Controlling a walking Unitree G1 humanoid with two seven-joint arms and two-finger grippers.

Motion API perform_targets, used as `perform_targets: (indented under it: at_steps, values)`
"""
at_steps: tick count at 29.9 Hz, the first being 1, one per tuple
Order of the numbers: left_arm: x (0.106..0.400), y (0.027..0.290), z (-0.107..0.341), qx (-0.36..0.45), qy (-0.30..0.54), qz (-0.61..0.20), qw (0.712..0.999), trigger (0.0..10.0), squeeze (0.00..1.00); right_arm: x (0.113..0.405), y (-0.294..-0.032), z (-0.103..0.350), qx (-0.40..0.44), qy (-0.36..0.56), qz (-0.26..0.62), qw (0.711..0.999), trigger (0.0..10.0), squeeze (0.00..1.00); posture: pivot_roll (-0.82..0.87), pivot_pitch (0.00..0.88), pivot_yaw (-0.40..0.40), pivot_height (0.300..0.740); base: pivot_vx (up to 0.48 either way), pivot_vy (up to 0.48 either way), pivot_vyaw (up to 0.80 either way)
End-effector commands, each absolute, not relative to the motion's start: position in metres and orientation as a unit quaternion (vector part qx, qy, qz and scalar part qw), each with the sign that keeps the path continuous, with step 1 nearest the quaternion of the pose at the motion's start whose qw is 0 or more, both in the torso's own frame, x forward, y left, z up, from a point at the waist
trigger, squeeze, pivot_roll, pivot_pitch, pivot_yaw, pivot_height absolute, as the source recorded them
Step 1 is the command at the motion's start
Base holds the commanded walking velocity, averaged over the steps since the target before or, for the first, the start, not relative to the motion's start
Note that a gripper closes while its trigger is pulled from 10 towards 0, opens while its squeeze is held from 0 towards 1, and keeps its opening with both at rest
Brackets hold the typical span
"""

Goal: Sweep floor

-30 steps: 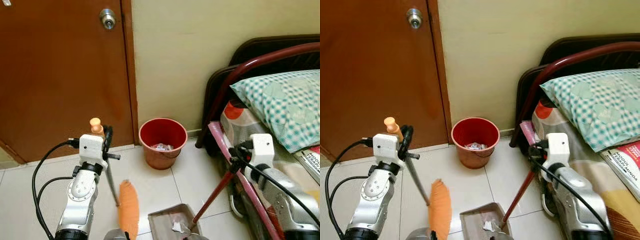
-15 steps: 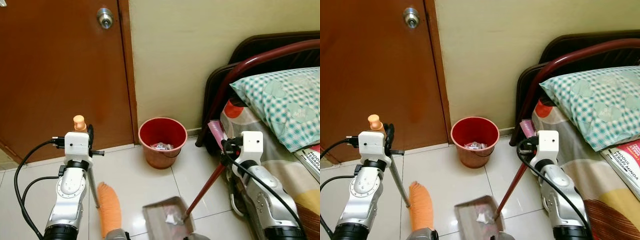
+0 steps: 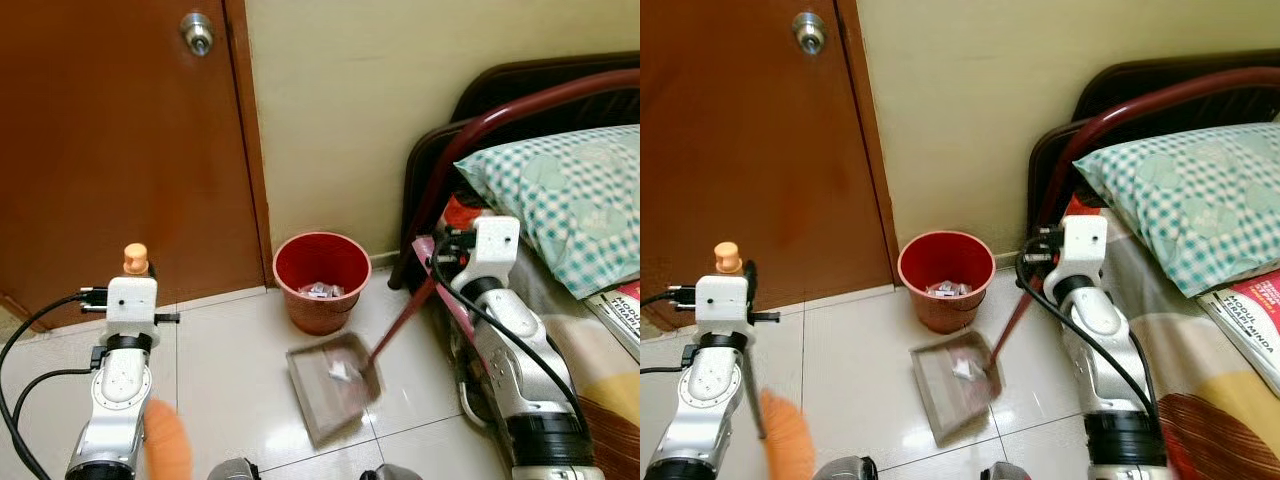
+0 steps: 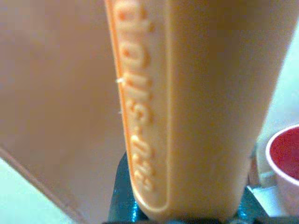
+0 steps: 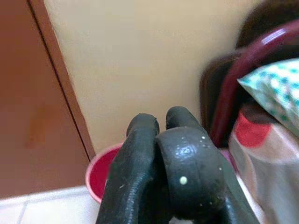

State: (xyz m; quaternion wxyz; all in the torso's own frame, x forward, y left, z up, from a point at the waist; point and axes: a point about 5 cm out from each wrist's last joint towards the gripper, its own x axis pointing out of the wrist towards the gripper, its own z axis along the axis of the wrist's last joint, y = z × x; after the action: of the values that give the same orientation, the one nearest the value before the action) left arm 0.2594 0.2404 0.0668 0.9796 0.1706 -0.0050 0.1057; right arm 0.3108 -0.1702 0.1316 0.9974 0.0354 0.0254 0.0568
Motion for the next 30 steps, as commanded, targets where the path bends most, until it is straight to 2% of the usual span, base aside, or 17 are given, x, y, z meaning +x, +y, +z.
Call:
perform_targets:
  at_steps: [1, 10, 19, 26, 30]
  values:
    - [0.257, 0.240, 0.063, 0.177, 0.003, 0.108, 0.978, 10.0, 0.00, 0.317, -0.168, 0.145, 0.054, -0.004, 0.053, 0.997, 10.0, 0.00, -0.02, 0.067, -0.009, 0.740, 0.000, 0.000, 0.00]
    - [0.257, 0.229, 0.056, 0.169, 0.008, 0.107, 0.980, 10.0, 0.00, 0.337, -0.143, 0.158, 0.099, -0.014, 0.077, 0.992, 10.0, 0.00, -0.01, 0.052, -0.038, 0.740, 0.000, 0.000, 0.00]
    - [0.263, 0.221, 0.056, 0.162, 0.005, 0.101, 0.982, 10.0, 0.00, 0.363, -0.100, 0.193, 0.157, -0.048, 0.109, 0.980, 10.0, 0.00, 0.00, 0.040, -0.048, 0.740, 0.000, 0.000, 0.00]
    - [0.264, 0.220, 0.056, 0.161, 0.005, 0.098, 0.982, 10.0, 0.00, 0.372, -0.099, 0.225, 0.196, -0.082, 0.098, 0.972, 10.0, 0.00, 0.00, 0.038, -0.049, 0.740, 0.000, 0.000, 0.00]
    - [0.264, 0.219, 0.055, 0.162, 0.006, 0.096, 0.982, 10.0, 0.00, 0.379, -0.110, 0.242, 0.211, -0.103, 0.077, 0.969, 10.0, 0.00, 0.00, 0.033, -0.052, 0.740, 0.000, 0.000, 0.00]
